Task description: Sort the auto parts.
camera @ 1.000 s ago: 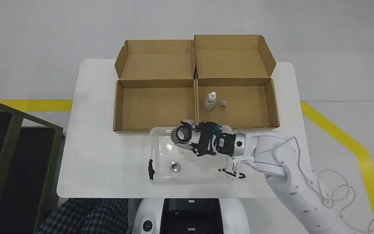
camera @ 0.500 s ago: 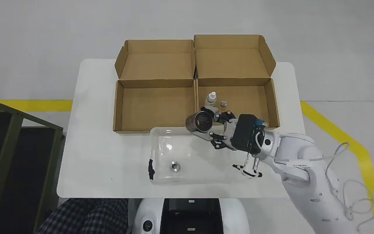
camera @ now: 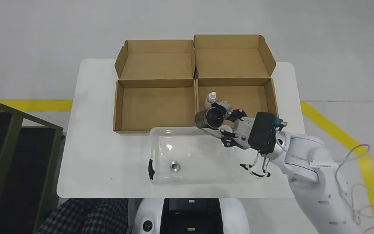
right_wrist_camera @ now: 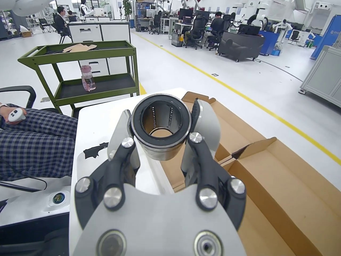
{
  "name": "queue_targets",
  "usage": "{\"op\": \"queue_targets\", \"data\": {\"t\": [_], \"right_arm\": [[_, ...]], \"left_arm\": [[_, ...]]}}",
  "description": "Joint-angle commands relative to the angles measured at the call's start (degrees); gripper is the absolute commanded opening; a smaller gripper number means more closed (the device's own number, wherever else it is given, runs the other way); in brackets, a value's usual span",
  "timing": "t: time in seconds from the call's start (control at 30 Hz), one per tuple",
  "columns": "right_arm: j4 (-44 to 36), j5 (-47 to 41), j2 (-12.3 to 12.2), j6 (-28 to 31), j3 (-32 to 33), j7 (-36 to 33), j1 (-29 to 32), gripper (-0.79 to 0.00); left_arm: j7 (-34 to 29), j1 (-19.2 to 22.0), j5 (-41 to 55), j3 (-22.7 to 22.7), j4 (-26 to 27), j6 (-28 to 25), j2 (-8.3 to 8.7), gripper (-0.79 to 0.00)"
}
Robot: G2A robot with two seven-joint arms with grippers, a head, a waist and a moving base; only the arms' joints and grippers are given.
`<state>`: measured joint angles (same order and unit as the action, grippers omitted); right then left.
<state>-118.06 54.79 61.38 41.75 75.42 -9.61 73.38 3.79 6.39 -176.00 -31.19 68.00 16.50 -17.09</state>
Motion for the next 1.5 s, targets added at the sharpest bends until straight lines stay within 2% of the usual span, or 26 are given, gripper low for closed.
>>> {"op": "queue_targets", "data": {"t": [0.0,0.43,0.9,1.47], "right_arm": [[-0.02,-0.02,-0.01,-0.08,0.04,0.06,0.13,-0.785],[1.85,-0.24,0.16,-0.12,-2.55,-1.67,-1.62,-0.785],[15.86,-1.08,3.33,-4.96,-18.20,-8.11,-16.28,-0.785],[30.85,1.81,8.57,-17.95,-29.59,-9.35,-29.12,-0.785]], "left_arm": [[0.00,0.00,0.00,0.00,0.00,0.00,0.00,0.000],[0.00,0.00,0.00,0.00,0.00,0.00,0.00,0.000],[0.00,0.00,0.00,0.00,0.00,0.00,0.00,0.000],[0.00,0.00,0.00,0.00,0.00,0.00,0.00,0.000]]}}
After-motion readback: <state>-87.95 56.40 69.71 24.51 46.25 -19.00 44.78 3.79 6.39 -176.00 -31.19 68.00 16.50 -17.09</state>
